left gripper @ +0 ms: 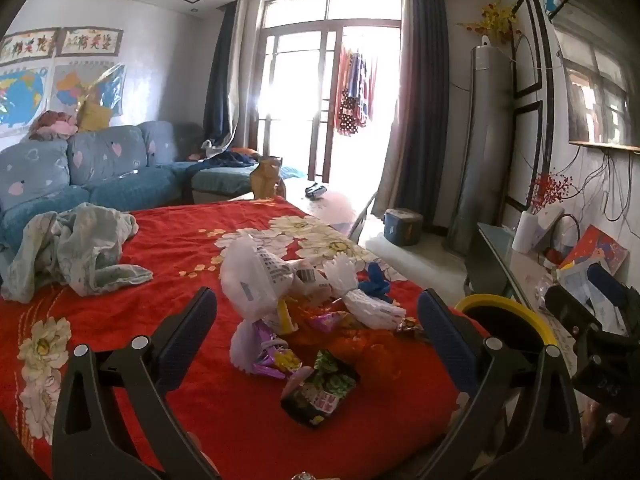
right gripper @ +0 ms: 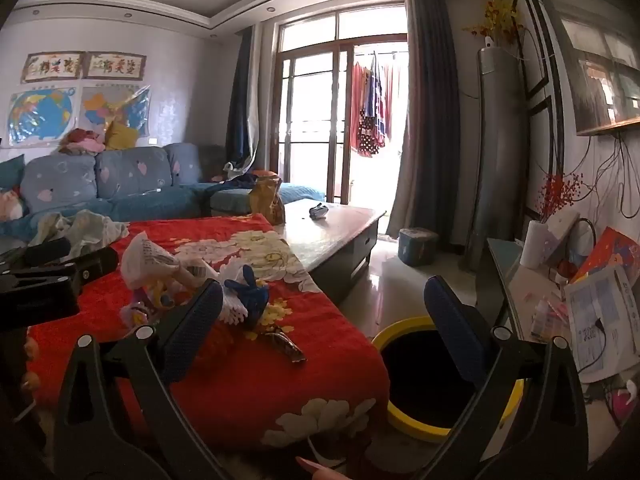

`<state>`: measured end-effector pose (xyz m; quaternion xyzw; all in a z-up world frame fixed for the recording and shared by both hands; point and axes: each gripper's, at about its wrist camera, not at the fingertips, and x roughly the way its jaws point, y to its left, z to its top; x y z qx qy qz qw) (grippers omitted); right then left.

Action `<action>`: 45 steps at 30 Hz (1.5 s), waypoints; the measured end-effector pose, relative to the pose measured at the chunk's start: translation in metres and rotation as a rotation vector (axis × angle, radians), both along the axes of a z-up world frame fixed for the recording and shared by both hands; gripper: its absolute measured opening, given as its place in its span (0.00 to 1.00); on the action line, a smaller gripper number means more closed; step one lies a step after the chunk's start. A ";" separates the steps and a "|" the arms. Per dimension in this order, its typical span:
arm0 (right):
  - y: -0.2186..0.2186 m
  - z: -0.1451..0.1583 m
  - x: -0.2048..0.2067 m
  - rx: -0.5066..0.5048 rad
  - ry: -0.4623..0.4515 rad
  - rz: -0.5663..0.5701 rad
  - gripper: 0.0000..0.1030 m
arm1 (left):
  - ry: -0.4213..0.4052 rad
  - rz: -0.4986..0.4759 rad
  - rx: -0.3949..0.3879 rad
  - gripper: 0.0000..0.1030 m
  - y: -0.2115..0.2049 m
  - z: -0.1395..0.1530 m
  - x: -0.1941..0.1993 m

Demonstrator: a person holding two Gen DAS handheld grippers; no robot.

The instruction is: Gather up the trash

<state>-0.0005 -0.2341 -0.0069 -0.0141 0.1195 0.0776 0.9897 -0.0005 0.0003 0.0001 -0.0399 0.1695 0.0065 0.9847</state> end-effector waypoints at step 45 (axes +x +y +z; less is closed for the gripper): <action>-0.003 -0.003 -0.002 0.003 -0.009 -0.009 0.91 | 0.004 -0.002 0.003 0.94 -0.004 0.000 0.002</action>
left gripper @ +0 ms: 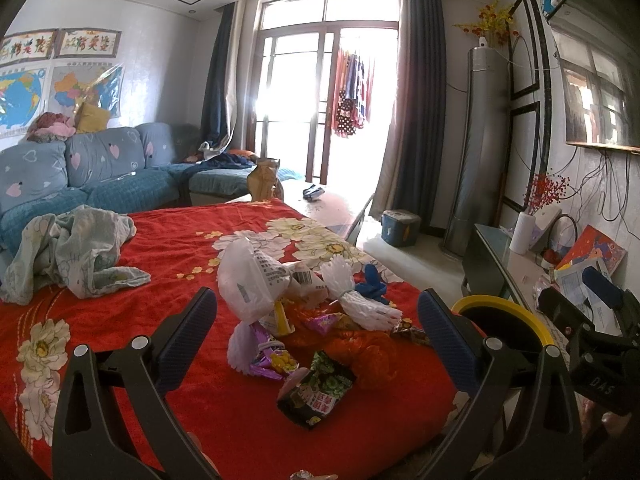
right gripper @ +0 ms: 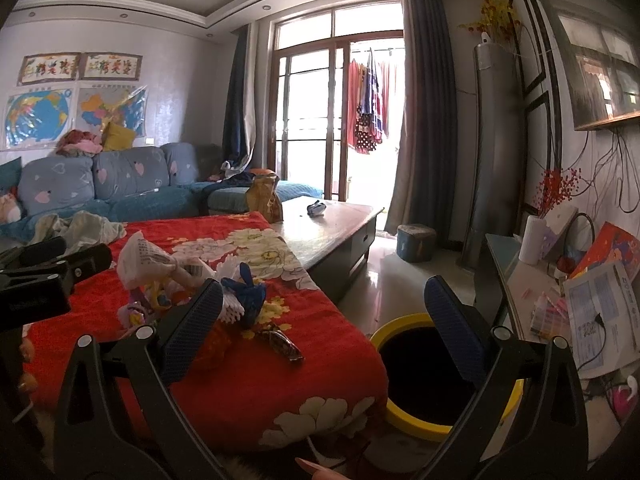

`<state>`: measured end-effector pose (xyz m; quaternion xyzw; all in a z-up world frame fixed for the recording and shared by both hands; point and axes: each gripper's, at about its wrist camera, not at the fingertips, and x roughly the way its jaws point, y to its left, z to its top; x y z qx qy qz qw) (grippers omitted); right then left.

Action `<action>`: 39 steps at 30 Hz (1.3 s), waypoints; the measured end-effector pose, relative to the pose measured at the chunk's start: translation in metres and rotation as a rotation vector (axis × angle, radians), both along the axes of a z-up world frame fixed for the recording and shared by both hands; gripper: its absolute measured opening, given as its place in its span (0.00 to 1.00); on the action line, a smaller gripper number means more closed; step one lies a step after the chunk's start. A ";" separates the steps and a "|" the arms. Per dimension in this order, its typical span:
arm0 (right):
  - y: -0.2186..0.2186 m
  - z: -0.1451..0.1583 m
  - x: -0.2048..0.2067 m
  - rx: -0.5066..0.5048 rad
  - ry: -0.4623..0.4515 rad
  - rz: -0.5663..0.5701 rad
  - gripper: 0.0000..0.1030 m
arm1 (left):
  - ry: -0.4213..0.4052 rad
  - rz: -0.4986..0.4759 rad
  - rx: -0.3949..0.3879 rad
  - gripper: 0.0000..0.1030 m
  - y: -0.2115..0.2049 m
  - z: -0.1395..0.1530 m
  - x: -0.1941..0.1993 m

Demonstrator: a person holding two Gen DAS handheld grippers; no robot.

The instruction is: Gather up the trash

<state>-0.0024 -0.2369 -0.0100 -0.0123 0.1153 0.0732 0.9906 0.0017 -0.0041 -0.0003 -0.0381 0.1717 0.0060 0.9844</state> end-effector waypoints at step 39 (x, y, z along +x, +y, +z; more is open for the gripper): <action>-0.033 0.002 0.019 0.021 0.023 -0.101 0.91 | 0.100 -0.063 -0.015 0.94 -0.009 0.002 0.040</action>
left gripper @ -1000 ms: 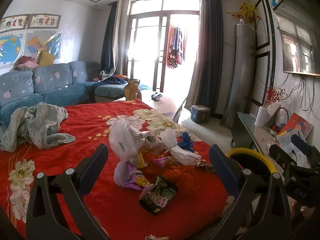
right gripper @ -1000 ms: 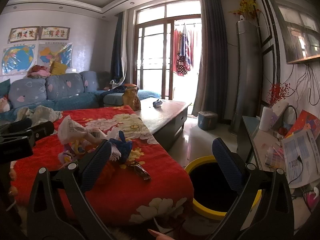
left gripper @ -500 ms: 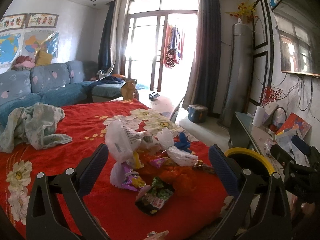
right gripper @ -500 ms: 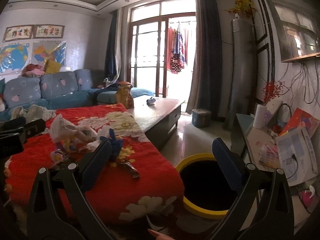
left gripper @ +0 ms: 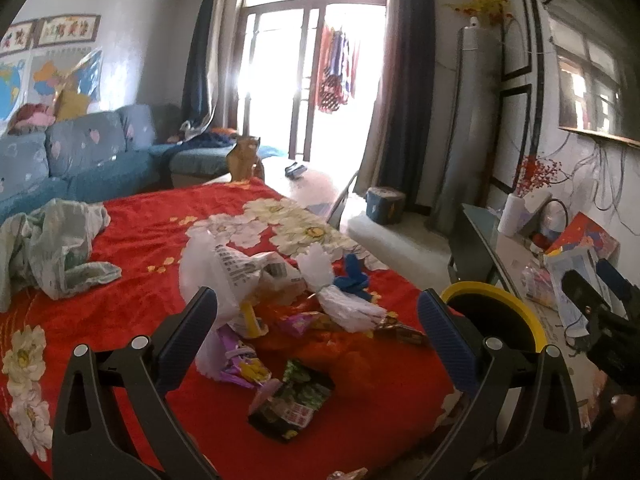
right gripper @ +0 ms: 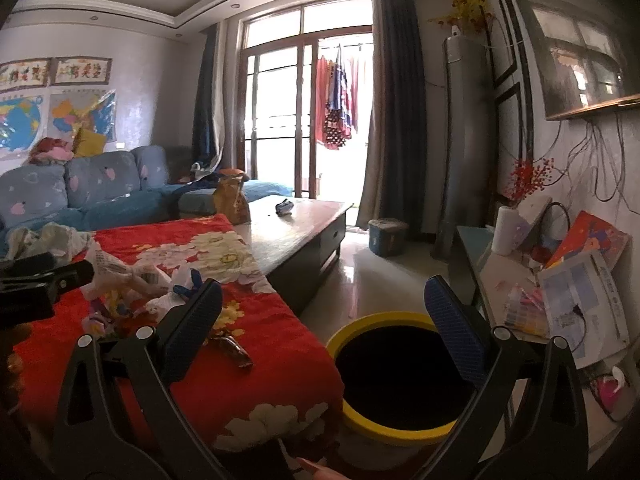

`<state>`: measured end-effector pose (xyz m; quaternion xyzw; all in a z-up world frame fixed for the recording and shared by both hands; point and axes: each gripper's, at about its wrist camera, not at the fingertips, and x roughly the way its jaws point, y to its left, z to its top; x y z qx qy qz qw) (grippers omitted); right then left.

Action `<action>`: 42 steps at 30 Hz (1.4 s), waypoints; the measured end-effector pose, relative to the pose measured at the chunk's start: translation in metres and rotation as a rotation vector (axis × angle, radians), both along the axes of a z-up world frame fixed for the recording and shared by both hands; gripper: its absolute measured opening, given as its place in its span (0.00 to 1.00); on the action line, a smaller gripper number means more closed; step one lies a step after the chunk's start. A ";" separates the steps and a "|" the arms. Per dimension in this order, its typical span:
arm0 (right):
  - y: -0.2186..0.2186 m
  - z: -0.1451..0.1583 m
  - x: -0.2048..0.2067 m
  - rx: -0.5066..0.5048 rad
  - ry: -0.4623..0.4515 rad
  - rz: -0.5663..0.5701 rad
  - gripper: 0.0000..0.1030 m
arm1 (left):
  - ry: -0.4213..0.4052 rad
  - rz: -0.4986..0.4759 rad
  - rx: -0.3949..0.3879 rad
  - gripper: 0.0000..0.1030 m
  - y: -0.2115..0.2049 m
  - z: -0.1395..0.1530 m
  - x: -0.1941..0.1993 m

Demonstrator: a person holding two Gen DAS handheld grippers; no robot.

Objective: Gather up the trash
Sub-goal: 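Lower both tools toward the white plastic bag and white mesh bundle, then close the left tool on the white plastic bag while the right tool grips the white mesh bundle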

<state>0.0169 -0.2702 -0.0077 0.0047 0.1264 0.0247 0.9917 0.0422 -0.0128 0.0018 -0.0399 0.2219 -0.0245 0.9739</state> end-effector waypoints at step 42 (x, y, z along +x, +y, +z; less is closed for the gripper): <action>0.130 -0.059 0.136 -0.008 0.501 0.588 0.12 | 0.283 0.033 -0.190 0.47 0.107 -0.032 0.106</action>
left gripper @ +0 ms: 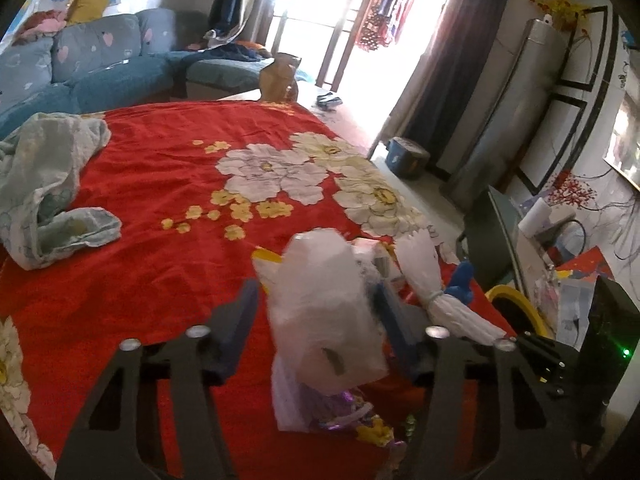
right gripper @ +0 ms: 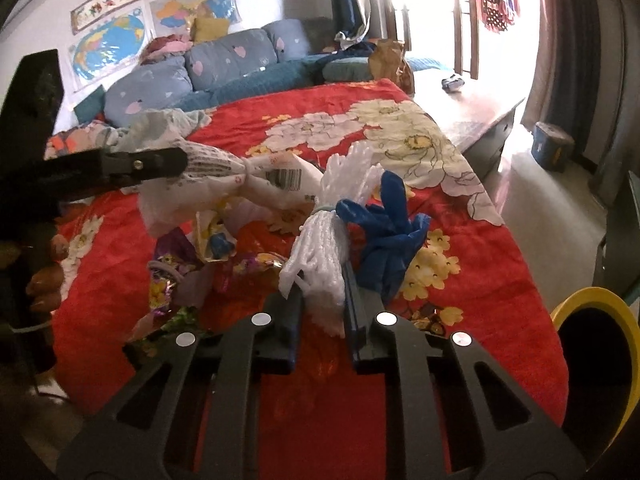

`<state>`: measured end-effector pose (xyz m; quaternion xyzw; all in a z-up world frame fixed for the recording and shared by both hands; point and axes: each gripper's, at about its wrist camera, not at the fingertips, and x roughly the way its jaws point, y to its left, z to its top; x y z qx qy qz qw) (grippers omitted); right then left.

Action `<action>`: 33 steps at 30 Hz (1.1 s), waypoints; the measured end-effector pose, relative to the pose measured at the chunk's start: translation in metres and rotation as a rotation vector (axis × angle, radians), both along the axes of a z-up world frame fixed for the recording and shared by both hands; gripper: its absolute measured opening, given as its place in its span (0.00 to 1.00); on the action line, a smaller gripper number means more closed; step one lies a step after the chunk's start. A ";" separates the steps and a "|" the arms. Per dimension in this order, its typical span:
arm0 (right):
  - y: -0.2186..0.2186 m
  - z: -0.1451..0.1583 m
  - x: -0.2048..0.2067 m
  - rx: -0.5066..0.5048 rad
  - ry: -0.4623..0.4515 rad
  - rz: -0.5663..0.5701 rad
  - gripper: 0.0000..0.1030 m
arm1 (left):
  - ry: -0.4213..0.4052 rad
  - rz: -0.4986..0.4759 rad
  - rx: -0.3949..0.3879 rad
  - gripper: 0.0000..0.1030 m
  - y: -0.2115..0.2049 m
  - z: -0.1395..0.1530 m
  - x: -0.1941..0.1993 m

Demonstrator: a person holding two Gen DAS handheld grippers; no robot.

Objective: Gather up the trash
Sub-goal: 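Close the left tool on the white plastic bag while the right tool grips the white mesh bundle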

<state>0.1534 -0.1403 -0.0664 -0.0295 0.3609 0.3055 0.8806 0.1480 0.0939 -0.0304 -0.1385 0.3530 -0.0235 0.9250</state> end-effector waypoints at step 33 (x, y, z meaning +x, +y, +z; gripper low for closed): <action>-0.059 0.067 -0.039 0.145 -0.155 -0.070 0.11 | -0.264 -0.127 -0.033 0.27 -0.022 0.088 -0.053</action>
